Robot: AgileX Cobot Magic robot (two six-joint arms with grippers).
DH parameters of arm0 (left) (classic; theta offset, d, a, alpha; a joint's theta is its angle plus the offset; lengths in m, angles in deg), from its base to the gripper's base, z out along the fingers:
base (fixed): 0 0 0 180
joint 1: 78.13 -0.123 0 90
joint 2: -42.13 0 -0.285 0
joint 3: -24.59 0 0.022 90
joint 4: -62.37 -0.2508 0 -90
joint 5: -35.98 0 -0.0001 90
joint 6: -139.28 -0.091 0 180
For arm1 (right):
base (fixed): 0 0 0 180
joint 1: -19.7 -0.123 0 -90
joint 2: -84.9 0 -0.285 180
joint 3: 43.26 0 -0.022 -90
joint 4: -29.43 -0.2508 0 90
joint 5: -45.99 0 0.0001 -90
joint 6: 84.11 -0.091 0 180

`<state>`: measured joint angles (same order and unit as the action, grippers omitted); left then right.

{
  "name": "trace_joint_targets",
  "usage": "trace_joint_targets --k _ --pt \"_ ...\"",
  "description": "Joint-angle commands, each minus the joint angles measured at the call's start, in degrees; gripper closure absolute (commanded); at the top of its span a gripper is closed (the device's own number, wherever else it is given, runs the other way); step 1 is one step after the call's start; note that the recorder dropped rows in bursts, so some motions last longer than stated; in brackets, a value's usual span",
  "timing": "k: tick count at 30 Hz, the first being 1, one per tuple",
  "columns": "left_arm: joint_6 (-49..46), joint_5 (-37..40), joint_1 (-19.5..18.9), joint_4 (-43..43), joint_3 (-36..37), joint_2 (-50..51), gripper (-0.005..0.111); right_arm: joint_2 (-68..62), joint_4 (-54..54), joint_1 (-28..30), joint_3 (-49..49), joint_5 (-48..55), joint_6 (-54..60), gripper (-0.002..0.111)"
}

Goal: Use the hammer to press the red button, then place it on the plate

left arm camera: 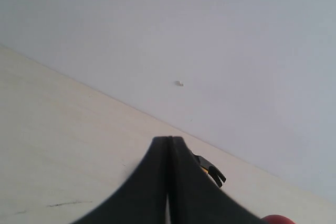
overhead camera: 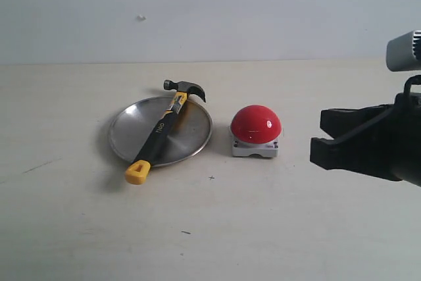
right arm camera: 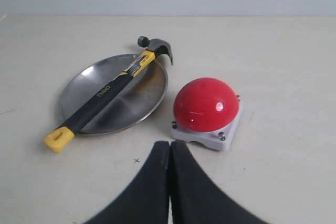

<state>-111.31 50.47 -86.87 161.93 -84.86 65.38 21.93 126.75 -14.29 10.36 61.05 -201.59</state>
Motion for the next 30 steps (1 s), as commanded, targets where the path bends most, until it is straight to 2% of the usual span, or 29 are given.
trace_joint_targets --k 1,7,13,21,24,30 --pt "-0.3 0.3 0.2 0.4 0.2 -0.1 0.107 0.9 0.8 0.9 0.4 4.0 0.6 0.108" --pt "-0.4 0.3 0.2 0.4 0.2 -0.1 0.107 12.4 0.7 11.7 4.2 0.4 0.7 0.108" --pt "-0.4 0.3 0.2 0.4 0.2 -0.1 0.107 25.9 0.7 23.3 10.3 2.3 2.0 0.108" --pt "-0.4 0.3 0.2 0.4 0.2 -0.1 0.107 37.3 0.7 36.4 18.4 1.8 3.1 0.108" --pt "-0.4 0.3 0.2 0.4 0.2 -0.1 0.107 39.7 0.7 38.4 19.8 2.3 3.1 0.108" --pt "-0.5 0.2 0.2 0.4 0.2 -0.1 0.107 40.2 2.6 38.4 19.9 2.1 2.8 0.108"
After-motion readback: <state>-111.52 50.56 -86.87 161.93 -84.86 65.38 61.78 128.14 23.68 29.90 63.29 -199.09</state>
